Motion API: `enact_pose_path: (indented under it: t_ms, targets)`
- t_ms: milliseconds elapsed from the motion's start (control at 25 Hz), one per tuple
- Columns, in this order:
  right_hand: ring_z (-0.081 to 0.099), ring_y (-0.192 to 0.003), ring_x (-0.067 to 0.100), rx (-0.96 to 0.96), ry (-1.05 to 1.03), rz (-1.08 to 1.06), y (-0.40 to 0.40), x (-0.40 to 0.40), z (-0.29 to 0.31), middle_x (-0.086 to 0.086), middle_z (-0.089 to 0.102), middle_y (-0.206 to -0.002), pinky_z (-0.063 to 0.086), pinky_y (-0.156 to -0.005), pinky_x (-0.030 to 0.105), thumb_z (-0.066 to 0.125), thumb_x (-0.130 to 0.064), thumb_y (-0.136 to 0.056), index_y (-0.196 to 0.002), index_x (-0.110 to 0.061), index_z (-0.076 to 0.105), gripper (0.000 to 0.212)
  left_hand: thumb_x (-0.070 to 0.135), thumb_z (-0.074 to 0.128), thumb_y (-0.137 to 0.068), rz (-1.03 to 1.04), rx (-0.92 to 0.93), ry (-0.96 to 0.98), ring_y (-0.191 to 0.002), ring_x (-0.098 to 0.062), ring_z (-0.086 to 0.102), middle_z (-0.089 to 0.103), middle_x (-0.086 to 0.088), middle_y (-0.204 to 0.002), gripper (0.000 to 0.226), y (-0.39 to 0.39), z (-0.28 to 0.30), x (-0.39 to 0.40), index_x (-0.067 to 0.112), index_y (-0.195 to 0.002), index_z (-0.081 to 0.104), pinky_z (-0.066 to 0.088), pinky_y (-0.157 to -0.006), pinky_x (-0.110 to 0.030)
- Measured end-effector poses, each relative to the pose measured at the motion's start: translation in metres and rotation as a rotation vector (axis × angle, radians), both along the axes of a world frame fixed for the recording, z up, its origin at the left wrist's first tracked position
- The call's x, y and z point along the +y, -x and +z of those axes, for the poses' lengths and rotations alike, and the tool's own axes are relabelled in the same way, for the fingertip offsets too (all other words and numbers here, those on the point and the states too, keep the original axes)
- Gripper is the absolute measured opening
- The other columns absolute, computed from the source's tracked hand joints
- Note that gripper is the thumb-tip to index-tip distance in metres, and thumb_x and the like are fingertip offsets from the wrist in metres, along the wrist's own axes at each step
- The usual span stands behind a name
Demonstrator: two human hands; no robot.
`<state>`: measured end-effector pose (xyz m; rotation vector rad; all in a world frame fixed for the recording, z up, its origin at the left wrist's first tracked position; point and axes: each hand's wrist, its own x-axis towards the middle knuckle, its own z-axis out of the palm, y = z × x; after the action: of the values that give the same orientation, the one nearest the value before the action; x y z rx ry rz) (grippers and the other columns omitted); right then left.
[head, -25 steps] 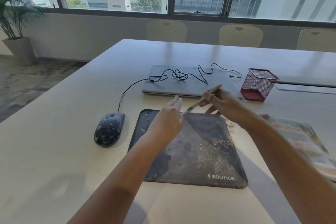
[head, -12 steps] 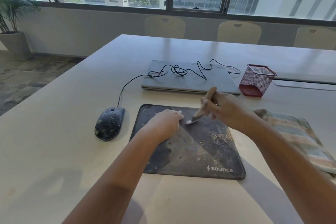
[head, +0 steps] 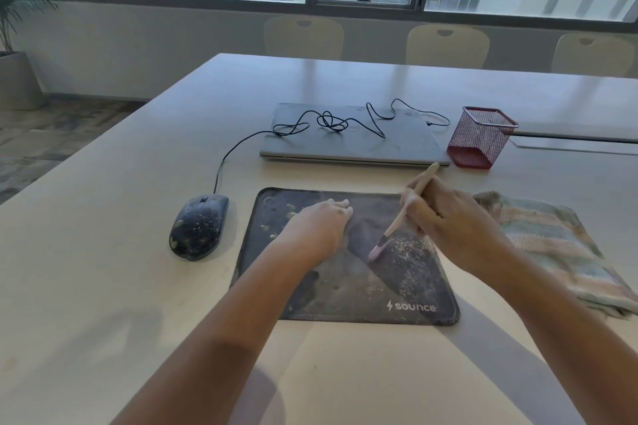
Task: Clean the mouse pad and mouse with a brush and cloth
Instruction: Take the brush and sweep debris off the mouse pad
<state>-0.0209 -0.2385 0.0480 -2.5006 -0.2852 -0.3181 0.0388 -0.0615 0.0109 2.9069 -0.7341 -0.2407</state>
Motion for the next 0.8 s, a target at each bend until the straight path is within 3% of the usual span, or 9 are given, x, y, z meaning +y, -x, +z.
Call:
enact_pose_path:
  t_ms: [160, 240, 400, 480, 600, 680, 760, 800]
  targets:
    - [0.059, -0.057, 0.017, 0.033, -0.230, 0.085, -0.003, 0.003, -0.011, 0.003, 0.066, -0.075, 0.049, -0.060, 0.032, 0.041, -0.030, -0.094, -0.089, -0.024, 0.049, 0.011, -0.003, 0.034, -0.093, -0.026, -0.032, 0.051, -0.142, -0.014, 0.017, 0.018, 0.006, -0.155, 0.054, 0.003, -0.004, -0.003, 0.017, -0.142, 0.031, 0.027, -0.109, -0.035]
    - [0.058, -0.055, 0.012, 0.062, -0.210, 0.126, -0.001, 0.007, -0.015, -0.002, 0.067, -0.073, 0.048, -0.057, 0.025, 0.041, -0.028, -0.095, -0.087, -0.026, 0.051, 0.012, -0.001, 0.037, -0.094, -0.019, -0.042, 0.060, -0.142, -0.012, 0.017, 0.019, 0.007, -0.154, 0.055, -0.001, -0.004, -0.003, 0.019, -0.144, 0.029, 0.025, -0.111, -0.031]
    - [0.059, -0.060, 0.023, -0.004, -0.120, -0.068, -0.007, -0.012, -0.010, 0.002, 0.063, -0.067, 0.051, -0.062, 0.042, 0.031, -0.041, -0.084, -0.077, -0.025, 0.049, 0.025, -0.013, 0.031, -0.088, -0.011, -0.016, 0.061, -0.142, -0.011, 0.015, 0.017, 0.007, -0.155, 0.065, -0.001, -0.004, -0.003, 0.018, -0.145, 0.026, 0.022, -0.114, -0.031]
    - [0.057, -0.054, 0.021, 0.002, -0.283, -0.047, -0.008, -0.013, -0.010, 0.002, 0.062, -0.063, 0.047, -0.055, 0.035, 0.033, -0.031, -0.089, -0.077, -0.024, 0.050, 0.021, -0.013, 0.031, -0.087, -0.006, -0.022, 0.065, -0.142, -0.011, 0.015, 0.016, 0.007, -0.155, 0.066, 0.001, -0.004, -0.003, 0.018, -0.145, 0.025, 0.022, -0.113, -0.031]
    - [0.052, -0.045, 0.011, 0.178, -0.501, 0.177, -0.003, 0.003, -0.016, 0.001, 0.064, -0.062, 0.039, -0.045, 0.015, 0.036, -0.012, -0.096, -0.081, -0.020, 0.055, 0.025, -0.001, 0.035, -0.093, -0.013, -0.048, 0.073, -0.142, -0.011, 0.016, 0.018, 0.006, -0.155, 0.055, 0.001, -0.007, -0.003, 0.018, -0.145, 0.027, 0.023, -0.110, -0.029]
    - [0.052, -0.046, 0.013, 0.207, -0.385, 0.204, -0.002, 0.004, -0.018, 0.000, 0.064, -0.059, 0.044, -0.046, 0.024, 0.039, -0.015, -0.094, -0.079, -0.022, 0.058, 0.025, 0.007, 0.034, -0.097, -0.018, -0.060, 0.088, -0.142, -0.012, 0.018, 0.021, 0.005, -0.154, 0.048, 0.001, -0.010, -0.003, 0.018, -0.143, 0.031, 0.023, -0.111, -0.028]
    - [0.052, -0.047, 0.016, 0.118, -0.224, 0.082, -0.005, -0.007, -0.012, -0.002, 0.060, -0.052, 0.047, -0.051, 0.039, 0.041, -0.025, -0.088, -0.073, -0.023, 0.058, 0.022, -0.001, 0.029, -0.094, -0.015, -0.056, 0.101, -0.142, -0.012, 0.018, 0.021, 0.005, -0.154, 0.052, 0.000, -0.011, -0.004, 0.017, -0.143, 0.030, 0.022, -0.111, -0.028]
    - [0.052, -0.047, 0.016, 0.071, -0.208, 0.016, -0.006, -0.012, -0.010, -0.003, 0.058, -0.048, 0.047, -0.052, 0.040, 0.040, -0.030, -0.083, -0.071, -0.023, 0.057, 0.021, -0.004, 0.028, -0.092, -0.010, -0.055, 0.100, -0.142, -0.012, 0.018, 0.021, 0.005, -0.154, 0.055, 0.001, -0.011, -0.004, 0.016, -0.143, 0.030, 0.022, -0.111, -0.028]
